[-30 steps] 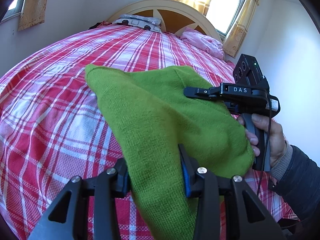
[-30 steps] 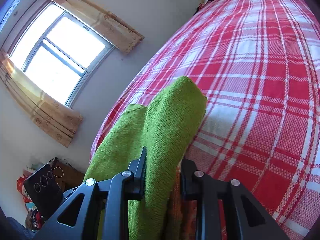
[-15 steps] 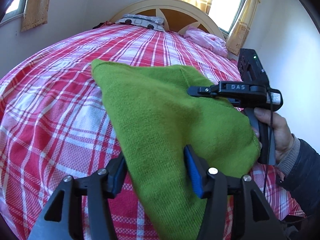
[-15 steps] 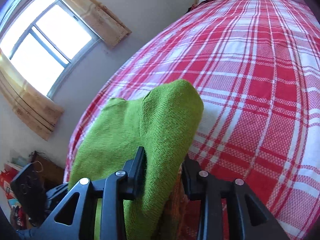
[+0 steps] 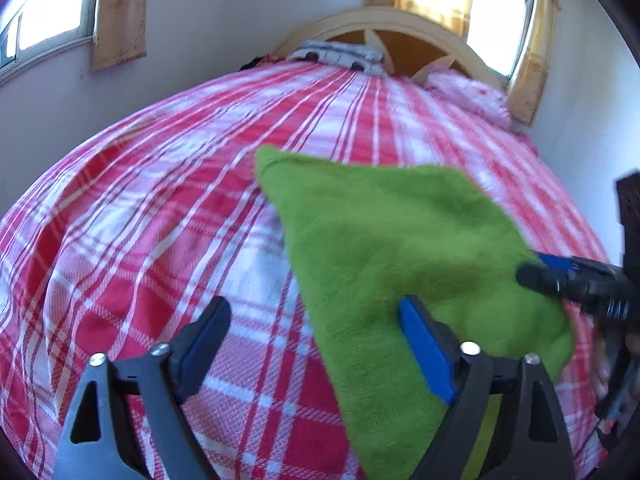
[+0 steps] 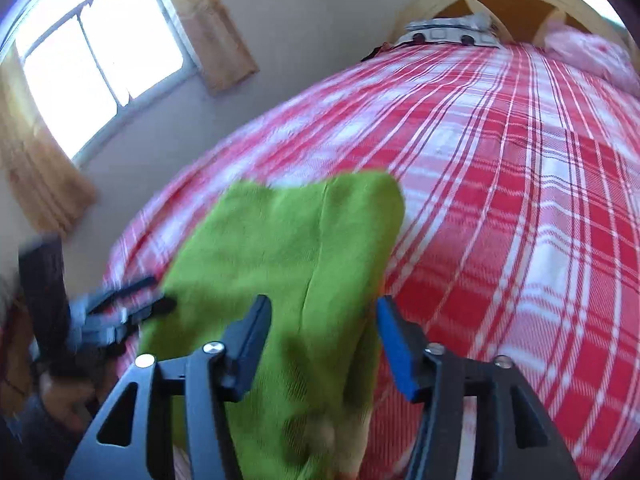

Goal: Fold small clothes

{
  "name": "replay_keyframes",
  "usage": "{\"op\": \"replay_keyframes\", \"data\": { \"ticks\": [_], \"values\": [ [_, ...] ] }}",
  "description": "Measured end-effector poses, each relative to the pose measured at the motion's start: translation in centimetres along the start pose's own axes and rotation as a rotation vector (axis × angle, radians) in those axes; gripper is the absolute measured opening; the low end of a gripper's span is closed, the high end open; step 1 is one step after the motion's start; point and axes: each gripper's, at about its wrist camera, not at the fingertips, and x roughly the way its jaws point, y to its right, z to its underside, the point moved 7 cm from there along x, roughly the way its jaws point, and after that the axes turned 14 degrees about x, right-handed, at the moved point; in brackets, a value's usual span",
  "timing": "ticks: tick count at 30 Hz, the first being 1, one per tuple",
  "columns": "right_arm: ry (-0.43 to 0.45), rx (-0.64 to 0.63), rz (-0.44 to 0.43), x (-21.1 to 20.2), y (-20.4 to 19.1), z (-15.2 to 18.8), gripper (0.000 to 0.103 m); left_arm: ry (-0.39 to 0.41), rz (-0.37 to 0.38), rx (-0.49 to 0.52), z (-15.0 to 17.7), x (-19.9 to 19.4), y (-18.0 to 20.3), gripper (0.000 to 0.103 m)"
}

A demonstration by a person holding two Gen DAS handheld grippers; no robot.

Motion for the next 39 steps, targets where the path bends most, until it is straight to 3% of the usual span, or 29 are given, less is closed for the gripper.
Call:
{"op": "replay_keyframes", "data": {
  "ticks": [1,7,12,14,18,28,39],
  "values": [
    [-0.002,-0.014,0.041,0.3,0.5,0.8,0.058,-0.003,0.014,-0.011,0.3,0.3,0.0,0.092],
    [0.002,0.103,0.04,1.6,3.1,1.5,0.086,0.006,-0.02,0.002,0.7,0.5,0.0,0.102],
    [0.019,0.104,0.079,1.1,3.0,1.4,0.087,0.005,-0.009,-0.03,0.8,0.2,-0.4,0.103],
    [0.074,0.094,0.108,-0.7,2.3,1.3,0.087,0.009,-0.016,-0.033,0.8,-0.8,-0.4,0.103],
    [0.163,0.088,0.08,-5.0,1.5,1.8,0.087,0.067,-0.036,0.007,0.3,-4.2,0.3,0.103],
    [0.302,0.032,0.07,-14.1,-1.8,2.8,0.088,0.253,0.021,0.068,-3.1,-12.5,3.4,0.103],
    [0.391,-0.01,0.063,-18.4,-3.0,3.3,0.088,0.307,0.023,0.076,-3.9,-14.7,4.3,0.103]
  ]
}}
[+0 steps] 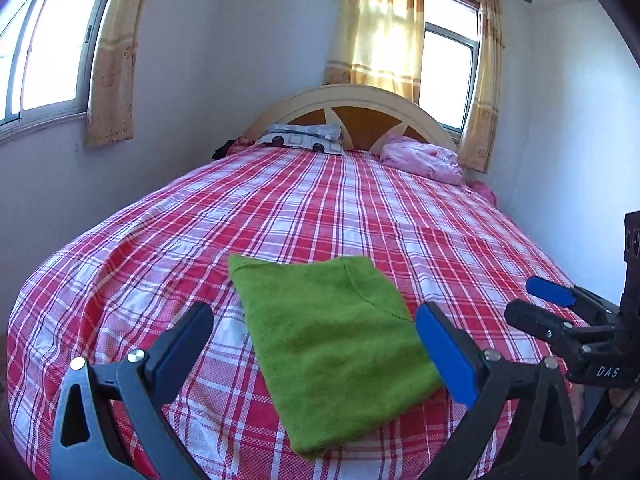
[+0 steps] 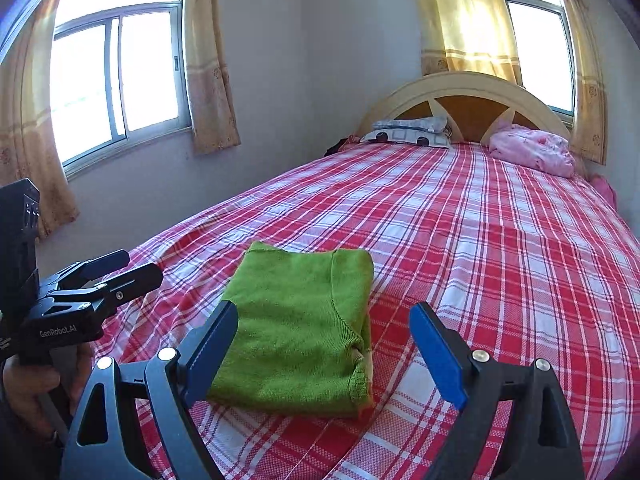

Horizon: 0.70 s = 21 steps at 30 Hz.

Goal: Fold small clothes

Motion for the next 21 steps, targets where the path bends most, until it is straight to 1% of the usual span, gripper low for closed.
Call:
{"op": "replay_keyframes", "data": {
  "ticks": [21],
  "values": [
    [-0.011,0.021,-0.023,0.25,0.07,0.24,0.088,-0.01,-0.002,-0.004,0.5,0.19,0.46,0.103]
  ]
}}
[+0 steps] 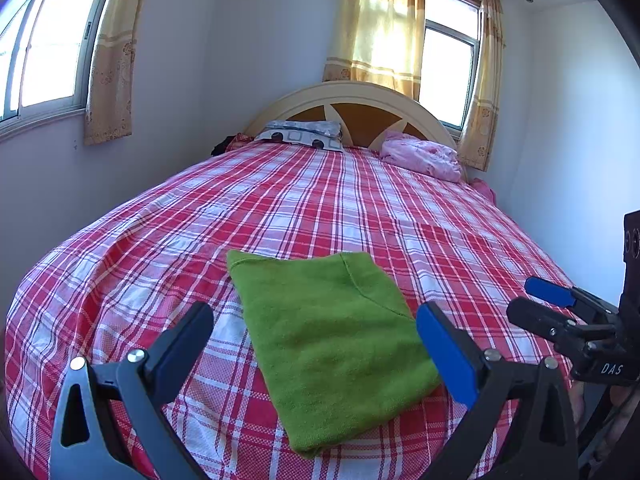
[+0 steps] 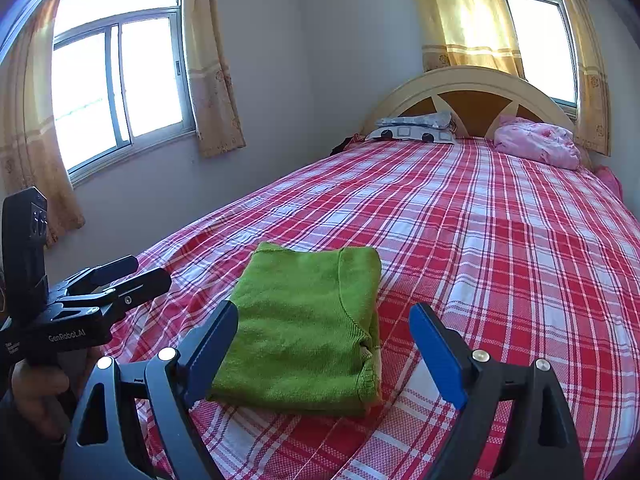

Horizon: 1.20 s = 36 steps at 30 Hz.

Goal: Fold small clothes

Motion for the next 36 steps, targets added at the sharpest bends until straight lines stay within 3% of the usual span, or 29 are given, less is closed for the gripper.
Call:
{"op": "replay_keyframes", "data": {
  "ticks": [21,36],
  "values": [
    [0.027,0.005,-0.028,-0.8,-0.6,-0.4,0.088,-0.012,0.0,0.01,0.0,0.3,-0.1,0.103],
    [0.019,-0.001,-0.037,-0.7,-0.9,0.1,0.088,-0.038,-0.05,0.013,0.3,0.7,-0.8,0.103]
  ]
}}
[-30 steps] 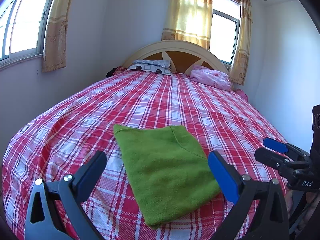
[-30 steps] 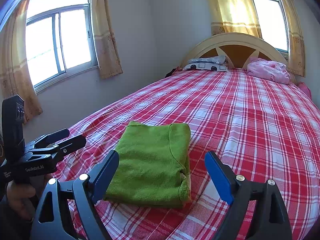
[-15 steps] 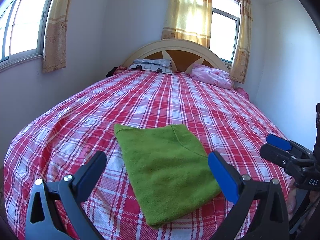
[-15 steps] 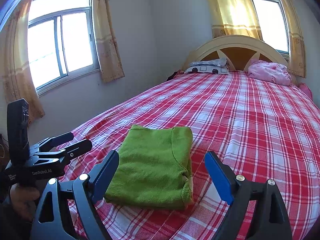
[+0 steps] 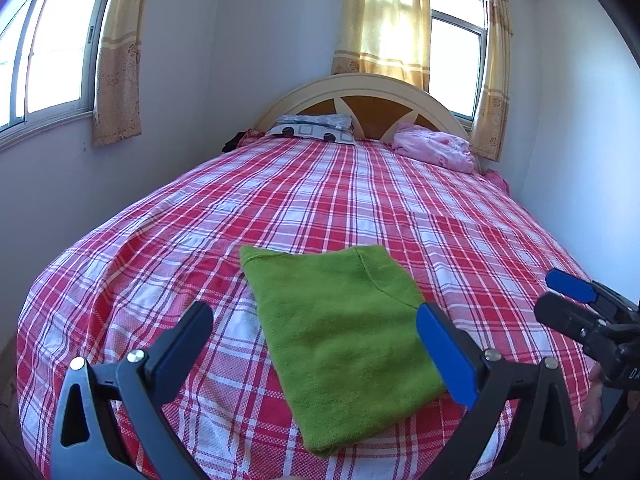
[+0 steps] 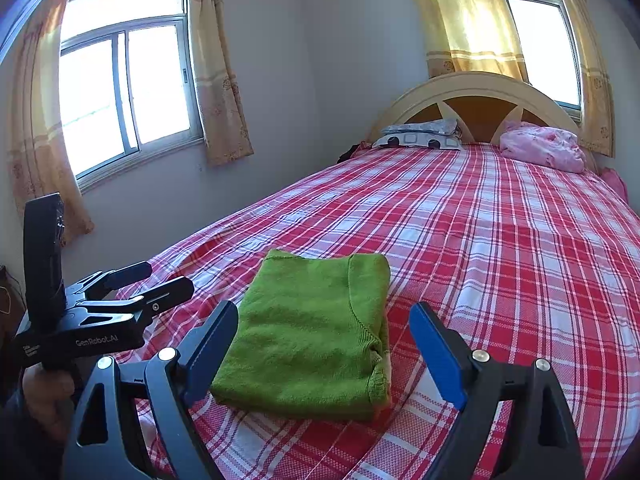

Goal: Fold small clothes

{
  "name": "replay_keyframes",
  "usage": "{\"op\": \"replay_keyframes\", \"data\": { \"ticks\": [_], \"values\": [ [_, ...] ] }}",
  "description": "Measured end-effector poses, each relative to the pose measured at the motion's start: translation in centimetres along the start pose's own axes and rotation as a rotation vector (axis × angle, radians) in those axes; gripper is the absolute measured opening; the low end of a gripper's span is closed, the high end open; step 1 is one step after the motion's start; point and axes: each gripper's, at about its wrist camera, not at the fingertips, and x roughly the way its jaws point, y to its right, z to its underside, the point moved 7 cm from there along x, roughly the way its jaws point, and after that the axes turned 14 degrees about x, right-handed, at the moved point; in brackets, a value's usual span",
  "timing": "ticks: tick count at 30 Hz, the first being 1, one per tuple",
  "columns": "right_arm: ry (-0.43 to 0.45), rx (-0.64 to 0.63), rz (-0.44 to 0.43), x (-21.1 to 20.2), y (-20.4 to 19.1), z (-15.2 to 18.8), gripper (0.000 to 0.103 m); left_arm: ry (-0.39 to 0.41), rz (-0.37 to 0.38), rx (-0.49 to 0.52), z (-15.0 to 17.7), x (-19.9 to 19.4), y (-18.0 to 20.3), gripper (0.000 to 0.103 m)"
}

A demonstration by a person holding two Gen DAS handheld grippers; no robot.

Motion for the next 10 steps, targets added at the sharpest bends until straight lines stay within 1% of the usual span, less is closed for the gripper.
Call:
{"op": "replay_keyframes", "data": {
  "ticks": [5,8,10],
  "values": [
    [-0.009,-0.003,-0.007,0.24,-0.15,0.34,0.088,0.005,-0.011,0.001,0.18,0.02,-0.26,0.103],
    [-0.012,-0.005,-0.007,0.36,-0.14,0.52,0.088,0.009,-0.019,0.022,0.16,0.05,0.04,0.103],
    [-0.014,-0.001,-0.007,0.36,-0.02,0.59,0.088,0.006,-0.007,0.025,0.18,0.17,0.23,0.103]
  ]
}}
